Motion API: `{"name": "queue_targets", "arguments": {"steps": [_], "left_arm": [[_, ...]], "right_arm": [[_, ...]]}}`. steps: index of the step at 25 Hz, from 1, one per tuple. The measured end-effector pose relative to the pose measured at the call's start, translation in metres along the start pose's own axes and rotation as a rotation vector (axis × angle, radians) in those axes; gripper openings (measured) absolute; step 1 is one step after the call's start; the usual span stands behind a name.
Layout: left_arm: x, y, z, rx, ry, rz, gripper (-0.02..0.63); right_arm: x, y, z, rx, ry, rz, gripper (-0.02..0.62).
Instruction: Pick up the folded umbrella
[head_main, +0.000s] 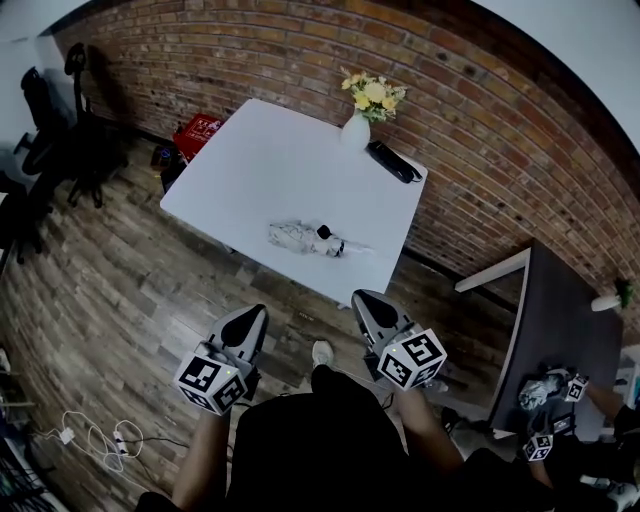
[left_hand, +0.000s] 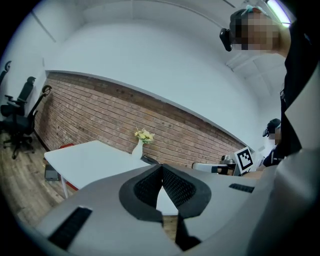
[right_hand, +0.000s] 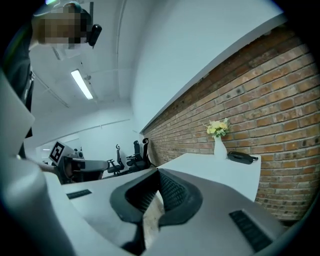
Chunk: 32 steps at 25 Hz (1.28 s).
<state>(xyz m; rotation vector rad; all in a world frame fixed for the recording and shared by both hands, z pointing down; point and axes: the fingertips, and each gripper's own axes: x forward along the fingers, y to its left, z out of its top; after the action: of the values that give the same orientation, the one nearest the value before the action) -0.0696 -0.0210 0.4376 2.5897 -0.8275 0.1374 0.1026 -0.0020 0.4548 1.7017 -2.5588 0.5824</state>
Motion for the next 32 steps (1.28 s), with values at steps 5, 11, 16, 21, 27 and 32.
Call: {"name": "queue_targets", "arguments": {"steps": [5,11,16,21,27,32], "left_arm": [[0.034,0.006,0.005,0.001,0.006,0.044,0.014],[0.068,0.014,0.014,0.001,-0.003,0.095,0.014],[0.088,0.017,0.018,-0.002,-0.011,0.122,0.014],[0.093,0.025,0.018,0.000,-0.011,0.156,0.014],[0.092,0.042,0.019,-0.024,0.001,0.177,0.014],[0.100,0.059,0.024,-0.019,0.007,0.156,0.014]], "right_arm": [[0.028,-0.035,-0.001,-0.034,0.056,0.045,0.021],[0.056,-0.063,-0.002,-0.061,0.112,0.117,0.021],[0.072,-0.080,-0.004,-0.094,0.147,0.161,0.021],[0.088,-0.085,-0.006,-0.148,0.184,0.199,0.021],[0.108,-0.079,-0.008,-0.196,0.217,0.227,0.021],[0.125,-0.076,-0.021,-0.242,0.267,0.221,0.021]]}}
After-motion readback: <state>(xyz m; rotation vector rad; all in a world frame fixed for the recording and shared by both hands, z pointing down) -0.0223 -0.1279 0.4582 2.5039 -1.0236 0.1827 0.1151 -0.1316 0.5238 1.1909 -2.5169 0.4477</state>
